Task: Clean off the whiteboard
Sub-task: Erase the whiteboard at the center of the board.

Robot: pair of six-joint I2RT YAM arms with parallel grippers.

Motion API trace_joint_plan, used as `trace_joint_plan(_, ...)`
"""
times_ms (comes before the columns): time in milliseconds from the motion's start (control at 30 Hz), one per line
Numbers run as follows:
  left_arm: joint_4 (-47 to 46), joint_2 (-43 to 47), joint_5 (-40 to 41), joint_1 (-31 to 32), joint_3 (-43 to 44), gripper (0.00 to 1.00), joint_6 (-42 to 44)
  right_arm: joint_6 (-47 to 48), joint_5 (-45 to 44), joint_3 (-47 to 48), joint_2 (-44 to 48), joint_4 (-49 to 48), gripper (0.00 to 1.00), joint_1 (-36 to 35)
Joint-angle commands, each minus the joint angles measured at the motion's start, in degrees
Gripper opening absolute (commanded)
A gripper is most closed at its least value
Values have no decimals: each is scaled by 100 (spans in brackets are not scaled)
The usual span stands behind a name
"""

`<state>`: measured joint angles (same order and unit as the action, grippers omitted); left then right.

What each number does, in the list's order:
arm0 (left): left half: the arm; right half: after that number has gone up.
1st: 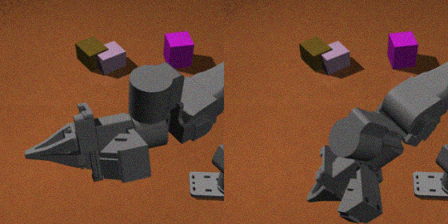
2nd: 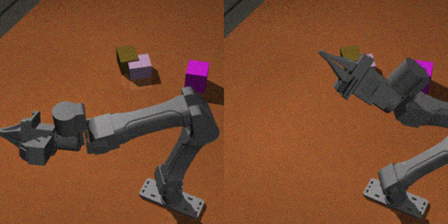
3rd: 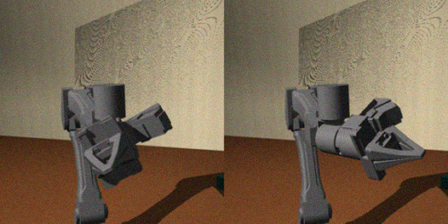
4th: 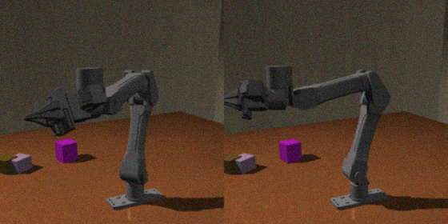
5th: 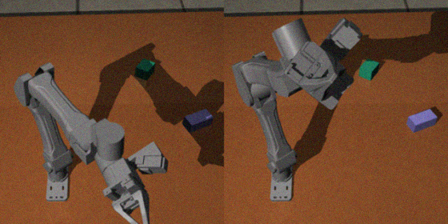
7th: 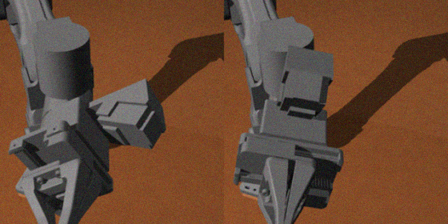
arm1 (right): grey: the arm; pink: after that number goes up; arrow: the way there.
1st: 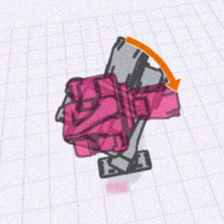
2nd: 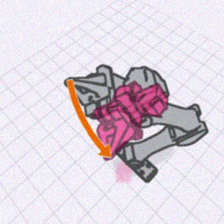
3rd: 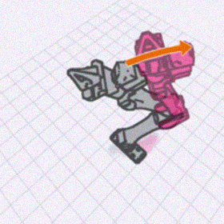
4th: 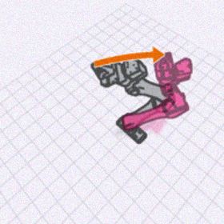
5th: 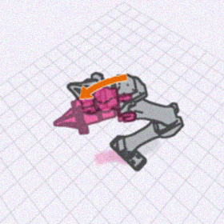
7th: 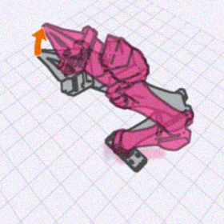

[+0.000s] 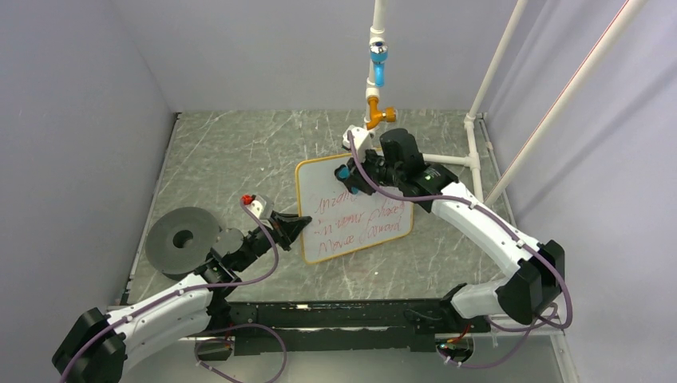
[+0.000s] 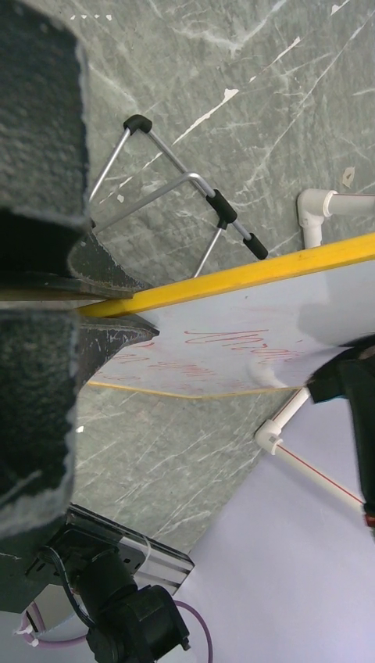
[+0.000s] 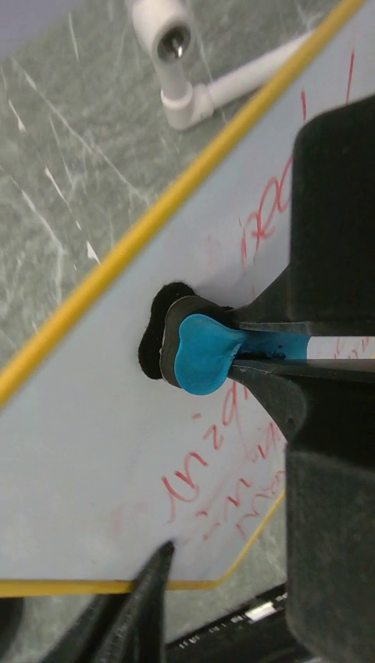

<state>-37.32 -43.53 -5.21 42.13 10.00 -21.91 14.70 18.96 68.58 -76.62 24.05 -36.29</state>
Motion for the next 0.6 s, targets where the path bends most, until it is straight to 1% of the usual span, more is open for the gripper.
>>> trace_joint_plan(0,534,-132,-485,72,45,0,905,-159,-844,433,0,-354,0,211)
trace_joint_plan(133,515,-83,-489,70,14,0,924,117,-1028,-331,349,-485,0,256)
trace_joint_plan(233,469,-83,-495,69,-9,0,917,321,-652,-926,514,-501,0,185)
trace_joint_plan(333,427,-98,-501,72,-33,0,895,485,-203,-1225,548,-492,0,-119)
trace_joint_plan(400,439,-108,-498,68,-18,0,884,527,-157,-1104,423,-466,0,-297)
trace_joint_plan(467,449,-86,-492,69,-23,0,866,444,-184,-758,274,-446,0,-335)
trace_joint_plan(567,481,-39,-497,67,-33,0,842,224,-572,-89,75,-421,0,-214)
